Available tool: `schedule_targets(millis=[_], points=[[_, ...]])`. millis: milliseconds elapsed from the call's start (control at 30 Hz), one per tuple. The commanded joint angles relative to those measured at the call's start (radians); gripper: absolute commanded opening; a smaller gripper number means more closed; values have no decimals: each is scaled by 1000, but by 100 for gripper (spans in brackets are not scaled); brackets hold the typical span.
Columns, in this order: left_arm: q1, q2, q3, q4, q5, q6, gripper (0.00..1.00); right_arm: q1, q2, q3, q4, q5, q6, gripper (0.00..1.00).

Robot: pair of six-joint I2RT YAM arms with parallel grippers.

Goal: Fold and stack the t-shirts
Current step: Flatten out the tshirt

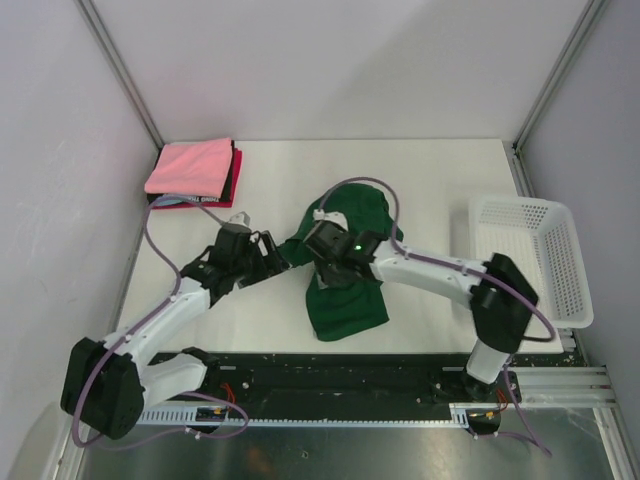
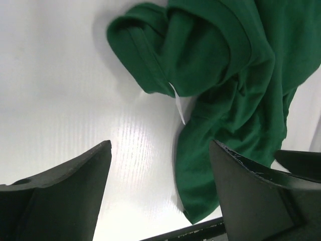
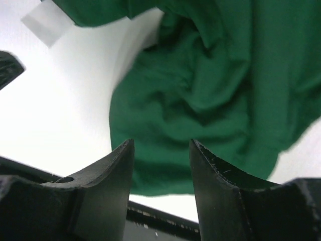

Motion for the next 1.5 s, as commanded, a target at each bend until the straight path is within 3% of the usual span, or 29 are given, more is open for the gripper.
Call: schedule_targets(millis=[0, 267, 633, 733, 833, 900, 1067, 1167, 1300, 1467], points=[[59, -77, 23, -35, -43, 30, 84, 15, 144, 151, 40, 31, -33, 53], [114, -111, -2, -49, -28, 45, 84, 32, 376, 378, -78, 106, -43, 57], [138, -118, -11, -51, 2, 49, 84, 19, 484, 381, -72, 145, -44, 61], [139, -119, -15, -50, 3, 52, 84, 14, 491, 379, -74, 151, -46, 48], [141, -119, -20, -49, 3, 53, 84, 8, 477, 387, -77, 147, -59, 16], [140, -114, -22, -49, 6, 52, 84, 3, 464, 417, -94, 137, -74, 4], [141, -110, -26, -36, 20, 49, 84, -1, 410, 568, -126, 52, -133, 0], [140, -114, -28, -21, 43, 51, 84, -25, 386, 748, -163, -4, -153, 0], [140, -131, -30, -5, 66, 52, 83, -91, 356, 967, -187, -88, -150, 0], [141, -143, -38, 16, 87, 56, 82, -188, 300, 1092, -144, -160, -113, 0]])
